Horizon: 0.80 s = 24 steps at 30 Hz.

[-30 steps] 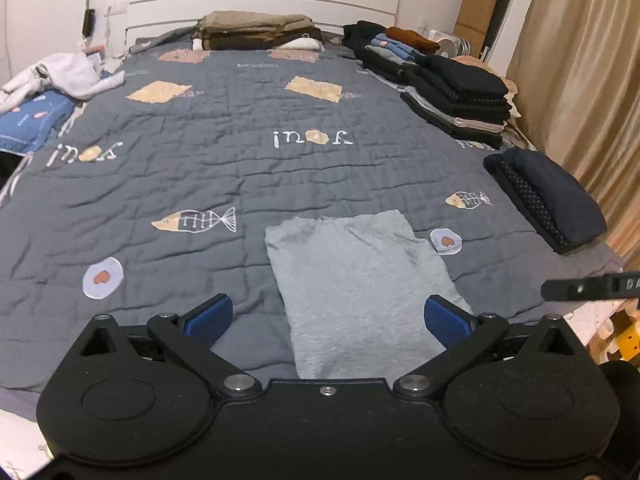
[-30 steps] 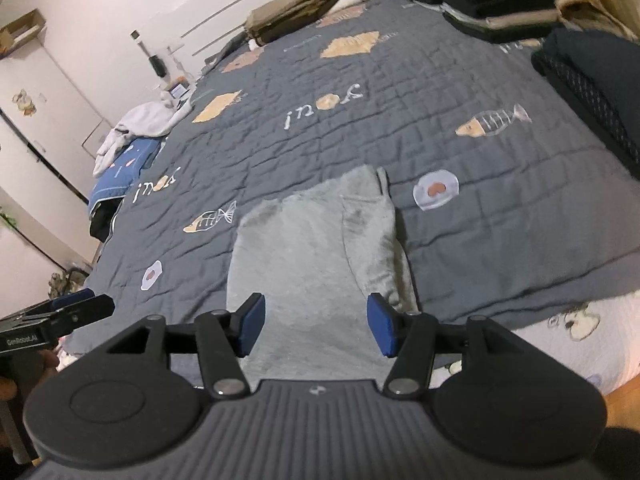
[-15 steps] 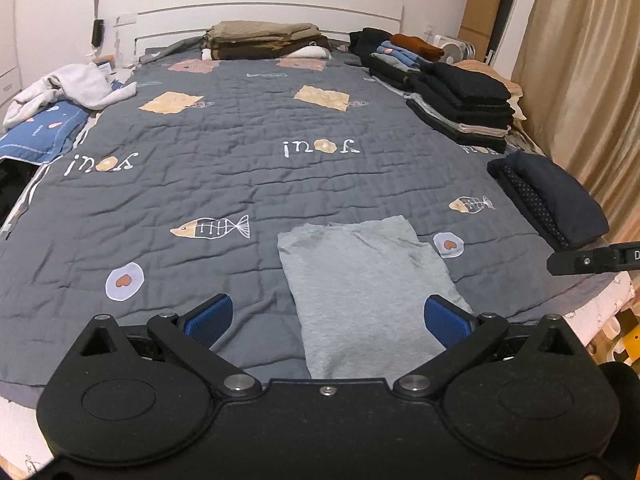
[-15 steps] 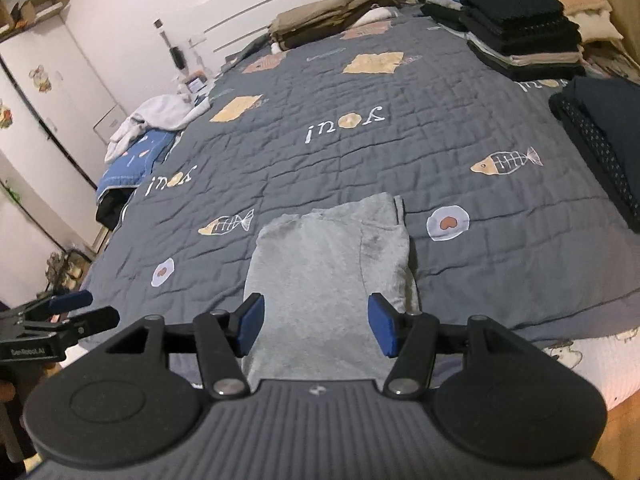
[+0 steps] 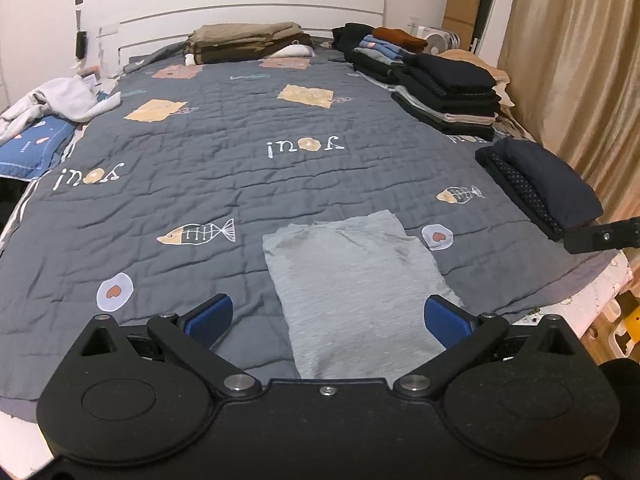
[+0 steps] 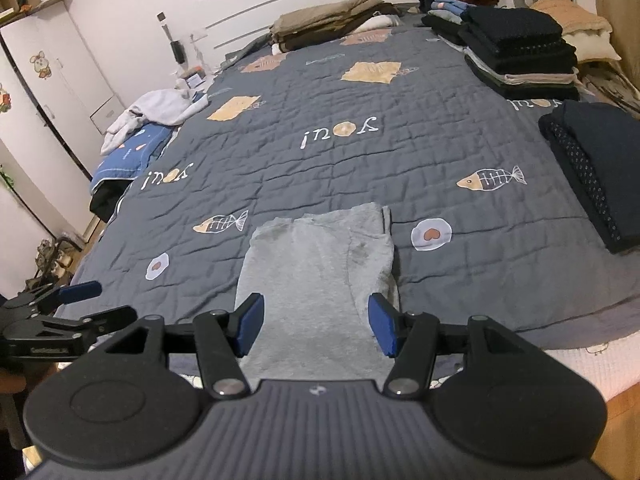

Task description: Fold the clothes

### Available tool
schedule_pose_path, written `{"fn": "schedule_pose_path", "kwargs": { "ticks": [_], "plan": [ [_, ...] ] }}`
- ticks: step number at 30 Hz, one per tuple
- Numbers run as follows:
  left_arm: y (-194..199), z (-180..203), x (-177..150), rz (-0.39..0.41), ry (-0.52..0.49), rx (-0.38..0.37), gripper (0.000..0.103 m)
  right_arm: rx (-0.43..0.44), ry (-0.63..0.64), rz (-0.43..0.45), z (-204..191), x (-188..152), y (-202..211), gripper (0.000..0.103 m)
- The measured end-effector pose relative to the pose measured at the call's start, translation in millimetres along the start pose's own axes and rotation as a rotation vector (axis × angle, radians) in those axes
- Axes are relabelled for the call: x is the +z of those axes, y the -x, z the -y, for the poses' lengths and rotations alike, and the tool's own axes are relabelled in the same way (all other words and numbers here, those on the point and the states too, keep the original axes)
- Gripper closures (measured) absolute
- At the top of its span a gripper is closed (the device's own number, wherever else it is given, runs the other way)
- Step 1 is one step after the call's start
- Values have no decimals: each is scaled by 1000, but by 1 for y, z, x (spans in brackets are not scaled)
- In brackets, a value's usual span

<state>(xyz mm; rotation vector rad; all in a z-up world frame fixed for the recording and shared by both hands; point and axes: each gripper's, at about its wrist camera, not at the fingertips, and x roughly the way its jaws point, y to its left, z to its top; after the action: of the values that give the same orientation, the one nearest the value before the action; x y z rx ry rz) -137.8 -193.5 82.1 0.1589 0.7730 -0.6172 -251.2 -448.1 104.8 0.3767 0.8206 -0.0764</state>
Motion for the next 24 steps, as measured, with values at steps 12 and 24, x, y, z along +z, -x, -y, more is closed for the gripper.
{"fn": "schedule_pose_path", "kwargs": {
  "ticks": [12,24],
  "plan": [
    [-19,6,9,-6,-48,-12,0,21,-6,-23,-3,-5,-14,46],
    [-45,18,8,-21,-62,-2,0,25,-9,-52,17,-9,-26,46]
  ]
}}
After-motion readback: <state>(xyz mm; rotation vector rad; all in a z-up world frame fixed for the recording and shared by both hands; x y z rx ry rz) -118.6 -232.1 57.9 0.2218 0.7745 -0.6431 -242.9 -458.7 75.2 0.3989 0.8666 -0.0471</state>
